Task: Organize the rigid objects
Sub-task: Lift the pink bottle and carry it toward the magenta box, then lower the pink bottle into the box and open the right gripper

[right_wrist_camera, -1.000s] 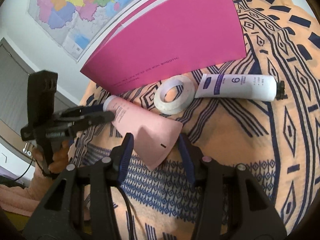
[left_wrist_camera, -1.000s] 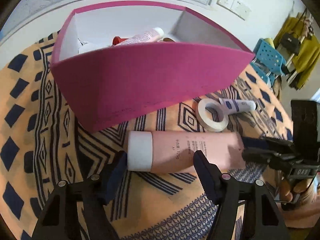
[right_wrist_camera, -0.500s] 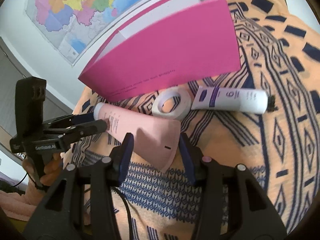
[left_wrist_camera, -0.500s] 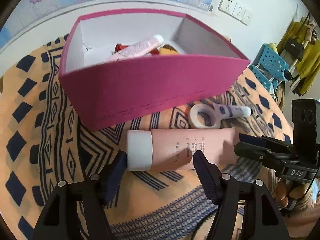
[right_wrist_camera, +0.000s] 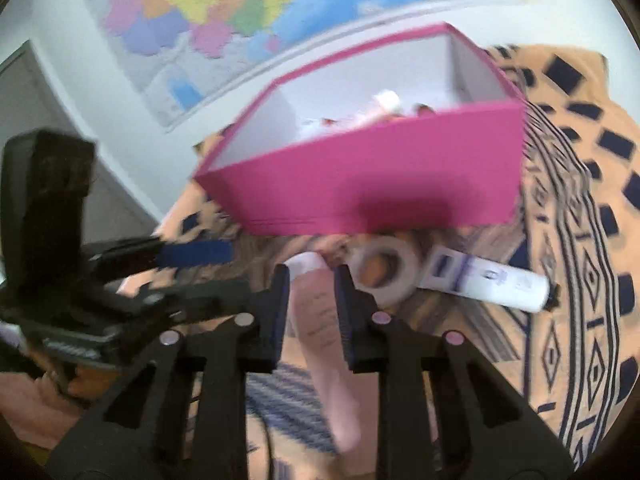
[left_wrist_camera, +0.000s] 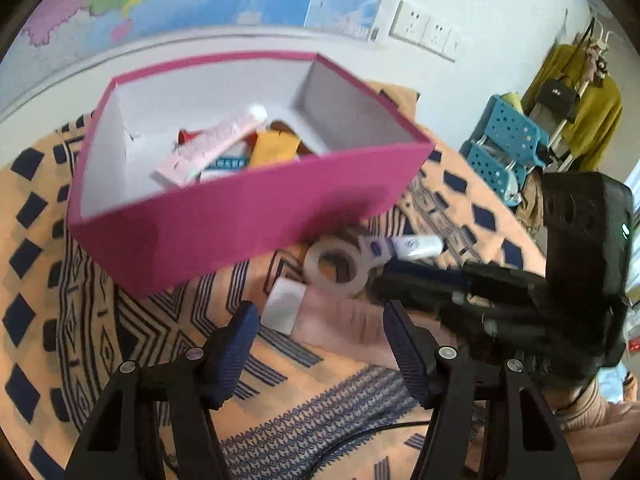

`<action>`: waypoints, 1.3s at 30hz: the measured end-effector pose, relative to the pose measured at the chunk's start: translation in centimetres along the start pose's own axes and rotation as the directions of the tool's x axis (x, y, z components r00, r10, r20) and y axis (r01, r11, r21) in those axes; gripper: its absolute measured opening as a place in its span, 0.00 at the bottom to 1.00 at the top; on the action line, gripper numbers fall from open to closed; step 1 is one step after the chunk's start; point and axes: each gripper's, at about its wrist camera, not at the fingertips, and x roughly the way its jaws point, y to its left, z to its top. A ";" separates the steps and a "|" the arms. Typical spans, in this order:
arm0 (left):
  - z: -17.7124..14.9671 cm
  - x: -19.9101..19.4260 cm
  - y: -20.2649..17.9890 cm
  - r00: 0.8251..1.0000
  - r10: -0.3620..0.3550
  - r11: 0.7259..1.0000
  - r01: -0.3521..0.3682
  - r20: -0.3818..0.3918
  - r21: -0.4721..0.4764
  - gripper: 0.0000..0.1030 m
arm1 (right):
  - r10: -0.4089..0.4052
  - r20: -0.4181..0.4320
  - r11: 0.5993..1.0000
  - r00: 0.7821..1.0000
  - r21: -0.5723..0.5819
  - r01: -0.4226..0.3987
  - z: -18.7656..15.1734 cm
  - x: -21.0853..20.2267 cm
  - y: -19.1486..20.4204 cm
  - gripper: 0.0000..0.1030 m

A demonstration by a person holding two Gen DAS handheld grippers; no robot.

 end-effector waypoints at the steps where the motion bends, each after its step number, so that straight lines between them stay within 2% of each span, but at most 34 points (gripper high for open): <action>1: -0.4 0.2 0.0 1.000 0.018 1.000 -0.018 -0.005 0.003 0.64 | -0.011 0.000 1.000 1.000 0.021 0.011 -0.2 0.0 -0.7 0.25; 4: -1.2 0.7 0.7 1.000 0.006 1.000 -0.006 -0.016 -0.004 0.64 | 0.009 0.014 0.997 1.000 0.074 -0.010 -0.9 -1.7 -2.8 0.29; 6: -1.3 0.9 0.9 1.000 0.023 1.000 -0.023 -0.007 0.012 0.65 | 0.002 0.020 0.997 1.000 0.071 -0.003 -1.4 -3.3 -3.2 0.50; 7: -1.3 1.1 1.1 1.000 0.018 1.000 -0.018 -0.009 0.012 0.65 | -0.001 0.017 0.998 1.000 0.069 -0.001 -1.7 -3.9 -3.2 0.51; 11: -0.7 2.5 1.4 0.999 0.028 0.999 -0.028 -0.026 0.024 0.65 | -0.004 -0.033 0.993 0.999 0.117 0.008 -3.4 -5.4 -4.1 0.52; 15: -0.6 4.1 1.3 0.998 0.004 0.999 -0.002 -0.060 0.036 0.65 | -0.012 -0.069 0.984 0.998 0.178 0.024 -5.4 -5.5 -5.3 0.52; 19: -0.8 4.6 0.9 0.997 -0.028 0.998 0.031 -0.072 0.048 0.62 | 0.007 -0.071 0.986 0.997 0.168 0.005 -6.6 -4.6 -4.4 0.52; 22: -0.9 4.5 0.6 0.998 -0.006 0.999 0.009 -0.068 0.052 0.62 | -0.033 -0.066 0.988 0.997 0.150 0.043 -6.6 -4.4 -4.0 0.45; 24: -1.0 4.4 0.7 0.997 -0.002 0.999 0.005 -0.075 0.035 0.62 | -0.068 -0.064 0.986 0.996 0.148 0.077 -6.6 -4.4 -4.1 0.29; 26: -1.1 4.3 0.8 0.997 0.000 1.000 0.002 -0.080 0.019 0.62 | -0.086 -0.062 0.982 0.994 0.163 0.095 -6.7 -4.3 -4.6 0.22; 39: -1.0 2.6 0.8 0.999 0.017 0.997 -0.020 -0.037 -0.079 0.62 | -0.127 -0.004 0.983 0.992 0.129 0.127 -4.0 -4.8 -3.9 0.18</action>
